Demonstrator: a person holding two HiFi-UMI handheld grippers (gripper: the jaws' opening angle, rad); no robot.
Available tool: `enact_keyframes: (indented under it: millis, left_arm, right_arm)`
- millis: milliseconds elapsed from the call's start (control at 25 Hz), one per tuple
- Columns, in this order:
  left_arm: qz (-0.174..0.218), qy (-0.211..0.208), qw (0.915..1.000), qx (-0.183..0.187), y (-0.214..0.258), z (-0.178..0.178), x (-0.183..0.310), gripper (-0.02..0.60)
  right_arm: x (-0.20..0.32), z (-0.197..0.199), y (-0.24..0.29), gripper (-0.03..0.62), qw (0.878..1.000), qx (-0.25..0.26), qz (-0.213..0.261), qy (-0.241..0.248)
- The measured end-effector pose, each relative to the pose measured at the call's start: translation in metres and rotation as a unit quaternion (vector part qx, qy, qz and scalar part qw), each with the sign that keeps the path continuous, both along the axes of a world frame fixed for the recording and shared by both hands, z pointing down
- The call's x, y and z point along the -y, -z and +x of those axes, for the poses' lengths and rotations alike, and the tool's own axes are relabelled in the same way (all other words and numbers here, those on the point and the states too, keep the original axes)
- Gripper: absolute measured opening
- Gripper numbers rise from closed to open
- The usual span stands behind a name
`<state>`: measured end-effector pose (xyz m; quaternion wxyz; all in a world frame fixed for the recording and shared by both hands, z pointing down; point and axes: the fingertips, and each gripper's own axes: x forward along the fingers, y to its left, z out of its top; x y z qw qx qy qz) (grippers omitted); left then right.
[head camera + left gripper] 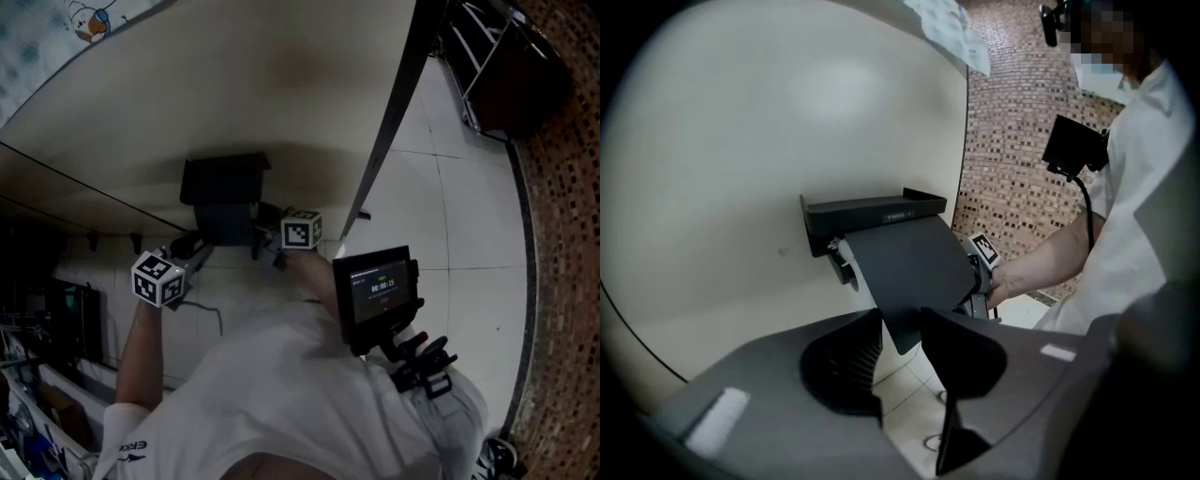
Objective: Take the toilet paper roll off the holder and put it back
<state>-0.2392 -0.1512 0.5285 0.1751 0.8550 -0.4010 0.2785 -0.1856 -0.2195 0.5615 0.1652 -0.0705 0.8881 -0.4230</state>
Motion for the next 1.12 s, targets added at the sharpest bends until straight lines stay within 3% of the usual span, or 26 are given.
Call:
enact_keyframes:
  millis: [600,1120]
  left_arm:
    - [0.002,0.007,0.9999,-0.011,-0.005,-0.001,0.007,0.112]
    - [0.005,0.023,0.9995,-0.021,-0.010,0.002,0.015,0.093]
  right_arm:
    - [-0.006,0.026,-0.006,0.419,1.000,-0.006,0.014,-0.002]
    - [-0.015,0.086,-0.032,0.415,0.997,-0.029,-0.021,-0.062]
